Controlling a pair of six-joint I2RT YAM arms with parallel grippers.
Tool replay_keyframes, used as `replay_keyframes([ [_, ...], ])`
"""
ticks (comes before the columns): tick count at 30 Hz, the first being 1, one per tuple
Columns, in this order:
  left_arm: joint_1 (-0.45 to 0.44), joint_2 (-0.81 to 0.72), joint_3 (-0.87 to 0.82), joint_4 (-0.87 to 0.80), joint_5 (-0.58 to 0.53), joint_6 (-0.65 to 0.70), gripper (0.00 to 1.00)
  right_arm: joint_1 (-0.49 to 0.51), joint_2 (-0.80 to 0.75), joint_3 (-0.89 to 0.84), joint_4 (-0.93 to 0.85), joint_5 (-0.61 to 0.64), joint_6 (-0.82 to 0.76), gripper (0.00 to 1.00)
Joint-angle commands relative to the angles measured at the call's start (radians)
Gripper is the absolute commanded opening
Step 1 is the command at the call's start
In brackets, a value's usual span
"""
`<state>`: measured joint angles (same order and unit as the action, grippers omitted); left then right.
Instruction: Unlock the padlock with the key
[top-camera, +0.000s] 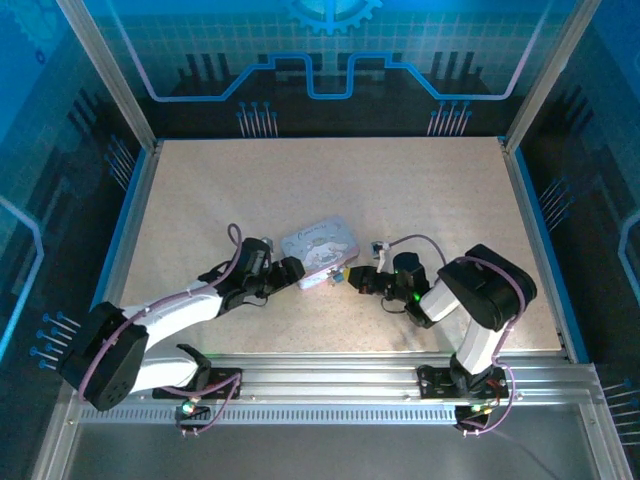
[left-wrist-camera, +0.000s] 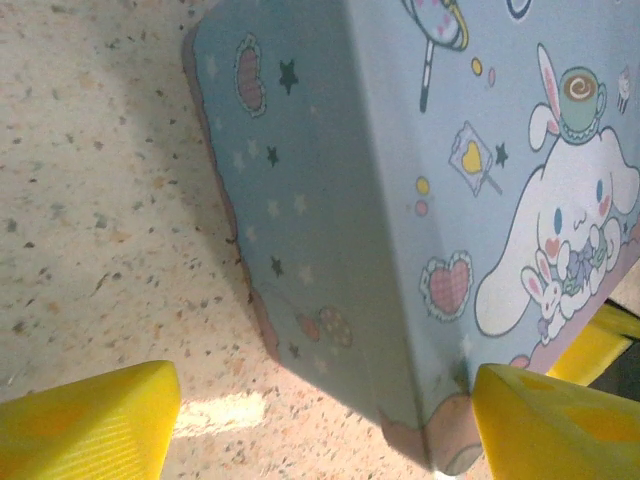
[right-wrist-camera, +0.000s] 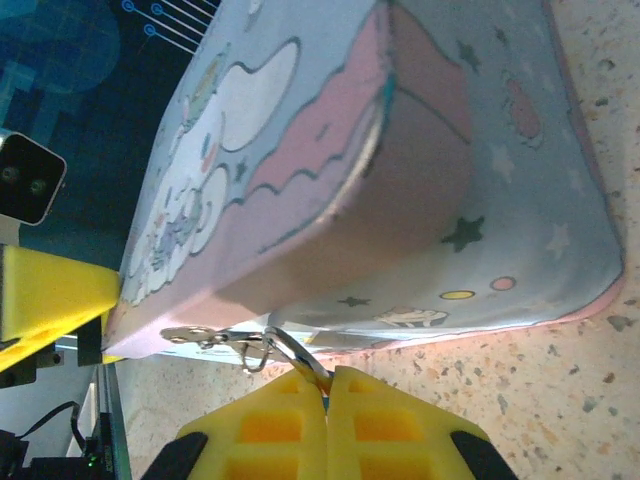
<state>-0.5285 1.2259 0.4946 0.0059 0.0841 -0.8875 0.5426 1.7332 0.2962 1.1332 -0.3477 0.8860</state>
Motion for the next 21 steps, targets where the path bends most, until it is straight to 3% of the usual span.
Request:
replay_keyframes([
  [1,-0.01,-0.071,0.014,-0.104,-0.04,0.028,0.81,-0.01,-0.067,-0.011,-0.077,0.006,-0.037,0.04],
  [9,-0.007,-0.269,0.003,-0.22,-0.124,0.065,0.88,-0.01,-0.237,-0.005,-0.296,-0.04,-0.068,0.04],
  [21,0.0,-0.485,-0.028,-0.305,-0.191,0.139,0.99,0.0,-0.662,0.044,-0.895,-0.055,-0.174,0.07],
])
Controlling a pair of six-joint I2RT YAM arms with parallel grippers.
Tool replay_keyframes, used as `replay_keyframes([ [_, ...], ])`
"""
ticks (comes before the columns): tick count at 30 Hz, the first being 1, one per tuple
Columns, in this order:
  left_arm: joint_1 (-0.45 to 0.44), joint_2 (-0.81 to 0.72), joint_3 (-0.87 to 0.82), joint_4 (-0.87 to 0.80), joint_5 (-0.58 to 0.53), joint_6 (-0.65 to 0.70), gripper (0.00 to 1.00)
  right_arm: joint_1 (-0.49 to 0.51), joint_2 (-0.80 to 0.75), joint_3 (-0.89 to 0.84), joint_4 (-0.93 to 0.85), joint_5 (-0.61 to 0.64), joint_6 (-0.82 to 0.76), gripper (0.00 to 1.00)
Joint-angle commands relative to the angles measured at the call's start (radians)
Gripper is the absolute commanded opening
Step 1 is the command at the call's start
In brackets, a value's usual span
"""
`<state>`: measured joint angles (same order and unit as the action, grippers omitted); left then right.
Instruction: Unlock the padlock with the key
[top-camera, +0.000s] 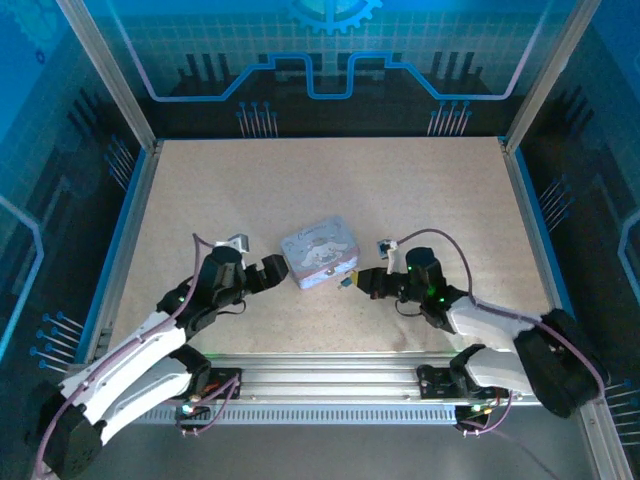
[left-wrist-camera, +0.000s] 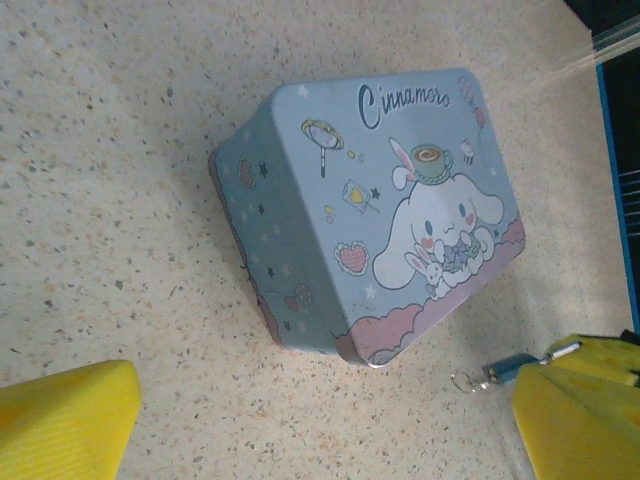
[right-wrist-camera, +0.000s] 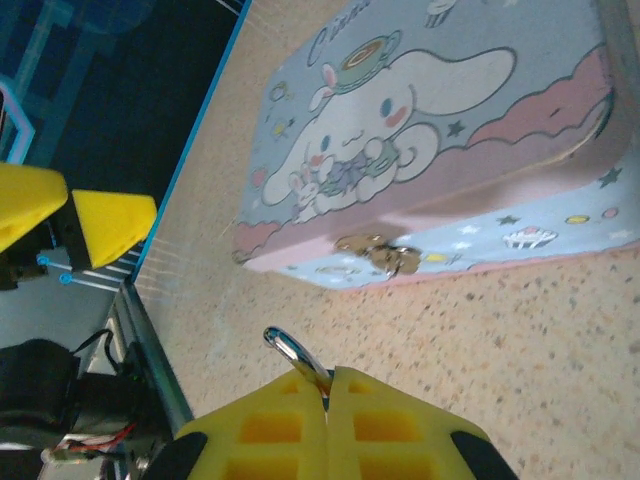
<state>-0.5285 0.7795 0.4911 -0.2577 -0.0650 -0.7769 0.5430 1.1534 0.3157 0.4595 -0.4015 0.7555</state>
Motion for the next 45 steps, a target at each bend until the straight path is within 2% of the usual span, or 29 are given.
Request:
replay_keyframes([
  [1,0.002,-0.053,-0.032,-0.043,-0.047,0.023,0.99,0.0,-0.124,0.025,-0.277,0.005,-0.047,0.07],
  [9,0.004,-0.102,-0.053,-0.056,-0.054,0.004,0.99,0.0,-0.334,0.017,-0.538,0.015,-0.06,0.08],
  [18,0.005,-0.102,-0.051,-0.061,-0.057,-0.017,0.99,-0.002,-0.324,0.01,-0.685,0.017,-0.071,0.08],
  [45,0.004,-0.056,-0.039,-0.06,-0.079,-0.018,0.99,-0.024,0.01,0.029,-0.503,0.017,-0.104,0.09],
])
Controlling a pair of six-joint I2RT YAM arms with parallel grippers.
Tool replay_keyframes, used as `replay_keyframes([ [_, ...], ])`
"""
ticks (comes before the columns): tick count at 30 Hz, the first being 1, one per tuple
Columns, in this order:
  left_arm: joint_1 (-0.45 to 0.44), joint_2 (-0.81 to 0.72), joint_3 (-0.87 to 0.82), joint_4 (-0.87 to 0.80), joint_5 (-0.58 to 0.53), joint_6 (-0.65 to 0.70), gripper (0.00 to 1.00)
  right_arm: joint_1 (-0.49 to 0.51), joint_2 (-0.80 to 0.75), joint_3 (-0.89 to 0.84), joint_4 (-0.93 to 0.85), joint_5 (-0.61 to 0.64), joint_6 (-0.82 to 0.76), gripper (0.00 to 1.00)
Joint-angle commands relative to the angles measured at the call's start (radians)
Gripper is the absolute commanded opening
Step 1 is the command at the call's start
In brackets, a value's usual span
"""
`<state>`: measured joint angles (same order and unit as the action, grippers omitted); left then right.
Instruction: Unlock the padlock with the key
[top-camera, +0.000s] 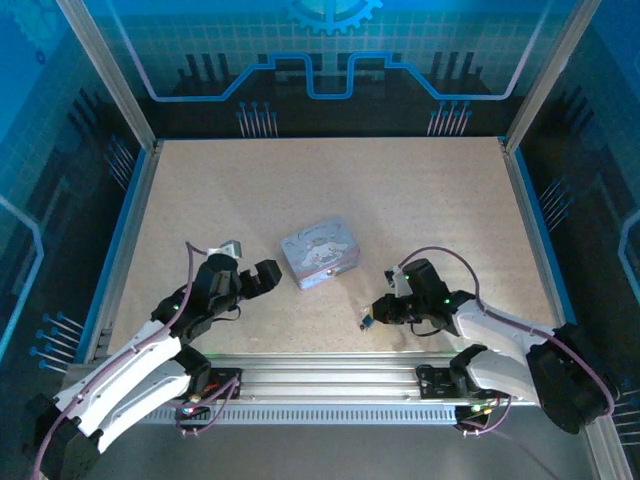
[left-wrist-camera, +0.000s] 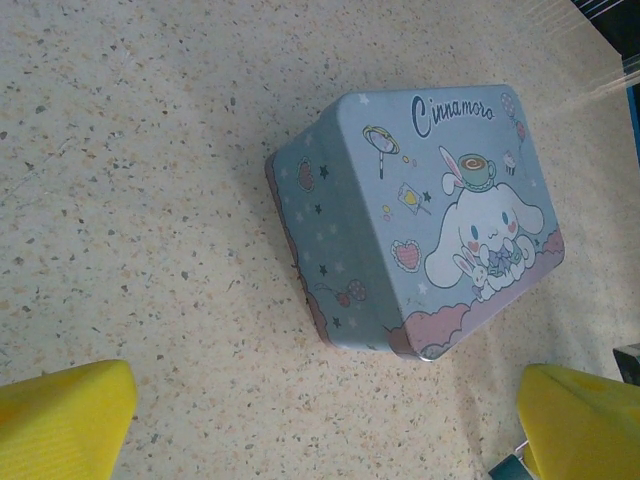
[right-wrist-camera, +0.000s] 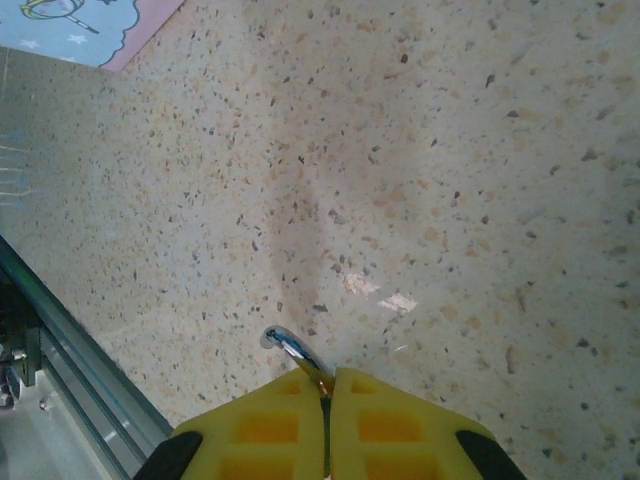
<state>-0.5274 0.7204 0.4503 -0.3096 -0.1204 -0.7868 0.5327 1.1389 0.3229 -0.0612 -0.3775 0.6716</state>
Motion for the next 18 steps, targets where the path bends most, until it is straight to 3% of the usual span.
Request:
replay_keyframes([
  [1,0.003,0.005,0.003,-0.008,-0.025,-0.008,0.99,-0.015,0.036,0.025,0.021,-0.007,-0.02,0.1],
  [14,0.005,0.011,0.013,-0.013,-0.026,-0.005,0.99,-0.014,0.065,0.03,0.029,0.014,-0.021,0.15],
  [18,0.005,0.011,0.017,-0.017,-0.024,-0.006,0.99,-0.015,0.055,0.032,0.022,0.022,-0.021,0.21],
])
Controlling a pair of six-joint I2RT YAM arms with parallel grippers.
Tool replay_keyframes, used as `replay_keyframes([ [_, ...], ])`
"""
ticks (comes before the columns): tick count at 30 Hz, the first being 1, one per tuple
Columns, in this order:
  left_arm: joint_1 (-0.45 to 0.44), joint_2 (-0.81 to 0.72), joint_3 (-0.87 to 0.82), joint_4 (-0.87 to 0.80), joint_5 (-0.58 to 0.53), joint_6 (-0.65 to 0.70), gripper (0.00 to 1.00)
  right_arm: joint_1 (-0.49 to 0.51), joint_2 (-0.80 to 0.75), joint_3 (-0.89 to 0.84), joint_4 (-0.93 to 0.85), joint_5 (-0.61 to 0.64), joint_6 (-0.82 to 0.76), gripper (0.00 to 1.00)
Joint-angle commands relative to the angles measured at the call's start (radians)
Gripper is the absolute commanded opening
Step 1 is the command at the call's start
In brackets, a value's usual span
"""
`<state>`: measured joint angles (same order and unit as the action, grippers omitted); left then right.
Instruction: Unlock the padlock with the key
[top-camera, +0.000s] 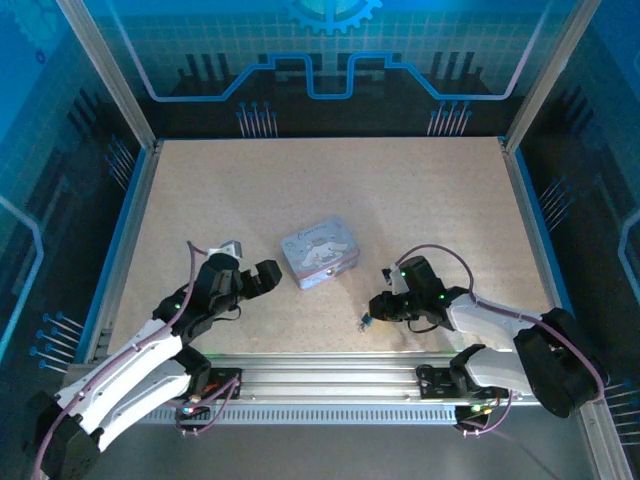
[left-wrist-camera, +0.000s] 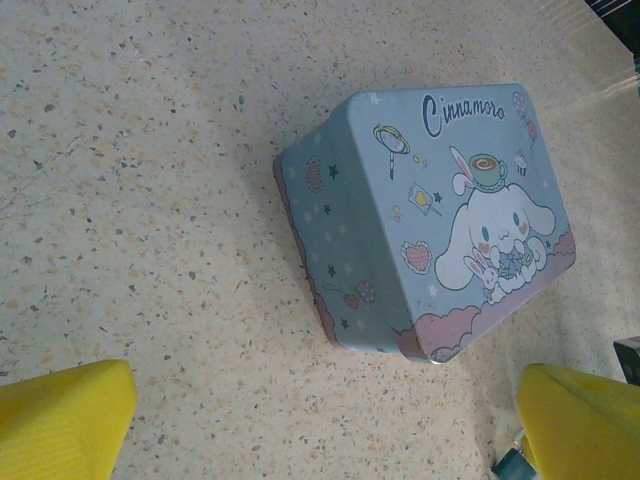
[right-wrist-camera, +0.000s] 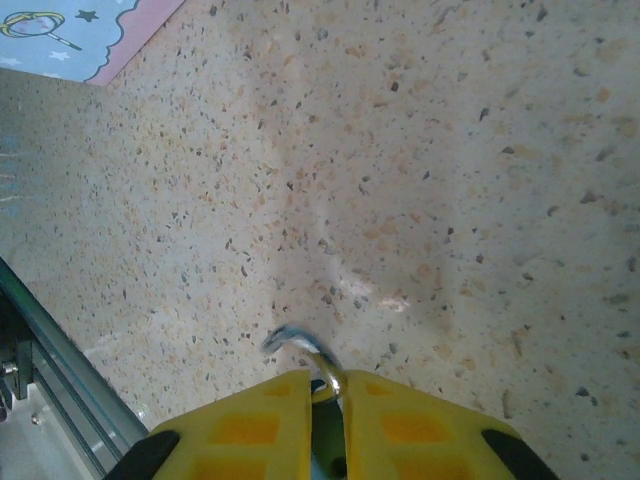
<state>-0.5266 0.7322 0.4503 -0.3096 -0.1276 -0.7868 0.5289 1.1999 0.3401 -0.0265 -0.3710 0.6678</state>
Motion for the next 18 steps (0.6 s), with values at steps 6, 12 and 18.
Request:
replay_keyframes([
  [6,0.005,-0.006,0.013,-0.02,-0.017,-0.011,0.99,-0.011,-0.033,0.024,-0.036,0.017,-0.023,0.29],
  [12,0.011,-0.026,0.011,-0.033,-0.018,-0.019,0.99,-0.015,-0.09,0.037,-0.082,0.038,-0.039,0.34],
  [18,0.022,-0.043,0.031,-0.067,-0.029,-0.008,0.99,-0.036,-0.155,0.067,-0.148,0.06,-0.074,0.38],
])
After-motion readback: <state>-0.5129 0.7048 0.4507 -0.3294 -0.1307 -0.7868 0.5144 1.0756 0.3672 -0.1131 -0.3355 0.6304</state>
